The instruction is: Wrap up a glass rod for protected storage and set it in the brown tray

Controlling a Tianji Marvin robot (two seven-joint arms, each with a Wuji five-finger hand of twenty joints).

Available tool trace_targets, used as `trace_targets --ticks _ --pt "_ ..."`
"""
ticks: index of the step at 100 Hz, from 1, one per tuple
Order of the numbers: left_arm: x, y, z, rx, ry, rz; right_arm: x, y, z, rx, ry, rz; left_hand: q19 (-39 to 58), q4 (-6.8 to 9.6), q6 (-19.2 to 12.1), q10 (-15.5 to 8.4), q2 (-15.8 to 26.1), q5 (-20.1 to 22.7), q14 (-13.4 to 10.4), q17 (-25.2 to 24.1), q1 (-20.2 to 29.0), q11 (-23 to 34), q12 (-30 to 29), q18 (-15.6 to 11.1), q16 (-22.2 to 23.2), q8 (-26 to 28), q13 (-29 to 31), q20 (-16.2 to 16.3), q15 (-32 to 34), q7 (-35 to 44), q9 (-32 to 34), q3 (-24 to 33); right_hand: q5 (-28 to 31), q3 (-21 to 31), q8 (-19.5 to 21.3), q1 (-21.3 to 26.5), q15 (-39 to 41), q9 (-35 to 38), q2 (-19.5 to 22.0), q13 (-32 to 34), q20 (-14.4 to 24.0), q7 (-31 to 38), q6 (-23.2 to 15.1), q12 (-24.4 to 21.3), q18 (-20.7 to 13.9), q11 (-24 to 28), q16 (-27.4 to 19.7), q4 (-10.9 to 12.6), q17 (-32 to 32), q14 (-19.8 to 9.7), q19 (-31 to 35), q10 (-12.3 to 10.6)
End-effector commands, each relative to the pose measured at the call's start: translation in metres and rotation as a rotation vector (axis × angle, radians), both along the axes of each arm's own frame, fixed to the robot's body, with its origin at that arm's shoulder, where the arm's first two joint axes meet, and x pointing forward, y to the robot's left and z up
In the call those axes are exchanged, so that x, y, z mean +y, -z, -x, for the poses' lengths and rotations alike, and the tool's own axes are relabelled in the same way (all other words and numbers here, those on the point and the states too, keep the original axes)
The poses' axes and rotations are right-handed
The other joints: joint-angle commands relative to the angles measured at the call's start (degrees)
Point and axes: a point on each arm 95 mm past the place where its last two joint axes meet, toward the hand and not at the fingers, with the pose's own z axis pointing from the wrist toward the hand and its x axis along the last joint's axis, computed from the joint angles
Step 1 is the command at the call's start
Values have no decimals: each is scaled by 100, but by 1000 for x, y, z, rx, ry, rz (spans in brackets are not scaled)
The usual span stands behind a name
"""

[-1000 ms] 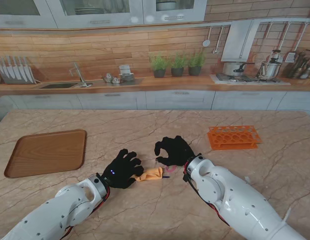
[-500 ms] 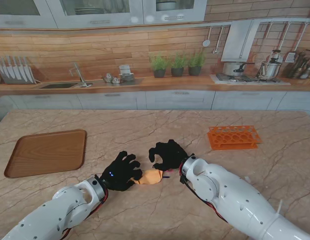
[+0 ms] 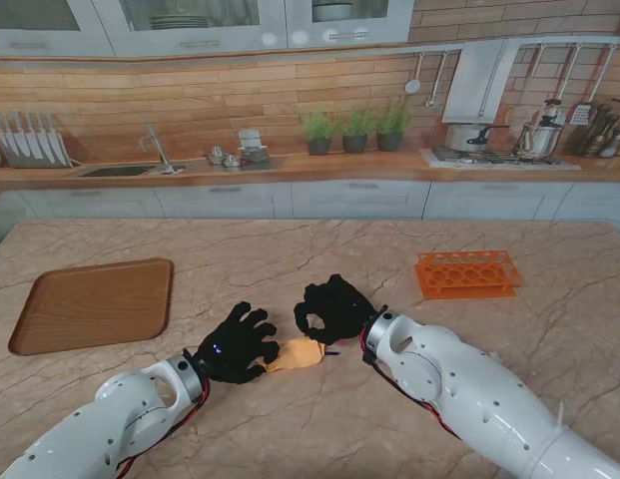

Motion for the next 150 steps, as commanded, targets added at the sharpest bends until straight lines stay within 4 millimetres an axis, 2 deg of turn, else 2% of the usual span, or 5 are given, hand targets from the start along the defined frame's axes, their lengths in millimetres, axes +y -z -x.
trace_targets --ticks 1,22,36,86,150 --pt "0 -1 4 -5 10 -7 3 -1 3 1 -8 1 -105 -117 59 71 124 -55 -51 -74 84 -97 -2 61 -43 -55 -23 81 -83 -124 -69 48 161 154 -77 -47 35 -100 -219 -113 -56 -26 117 19 23 -67 -15 -176 -125 -32 136 -27" --pt "5 -7 7 -34 -10 9 3 -1 3 -4 -5 14 -51 -101 524 65 414 -622 -111 -57 27 -142 -11 0 -21 -150 -42 176 -94 -503 -255 74 119 139 -97 -73 47 -108 -129 -121 -54 -20 307 24 24 -53 -16 -153 -141 -33 148 -11" --pt "4 -9 5 -45 -40 62 3 -1 2 -1 2 36 161 417 941 -6 1367 -1545 -200 -27 -444 -75 18 -100 29 32 -67 297 -58 -1344 -468 66 -66 39 -107 -102 50 -163 33 -170 -53 -58 528 22 15 -58 -17 -158 -186 -15 154 29" --pt "-27 -2 4 7 -126 179 10 2 -2 2 -42 88 372 68 1137 230 921 -953 84 -62 224 358 349 36 126 77 -106 193 173 -813 -269 -435 596 -86 -511 -52 63 194 58 -116 -35 -208 769 -23 102 -154 -15 -122 -233 61 123 -8" --pt "-31 17 3 31 -199 9 10 23 11 -19 -66 254 123 408 1535 464 720 -403 347 -83 -547 199 403 189 120 167 -120 115 146 -1316 -188 -353 -212 -444 555 -1009 7 -635 -451 -607 5 -2341 2312 -18 159 -138 -4 471 -414 170 159 264"
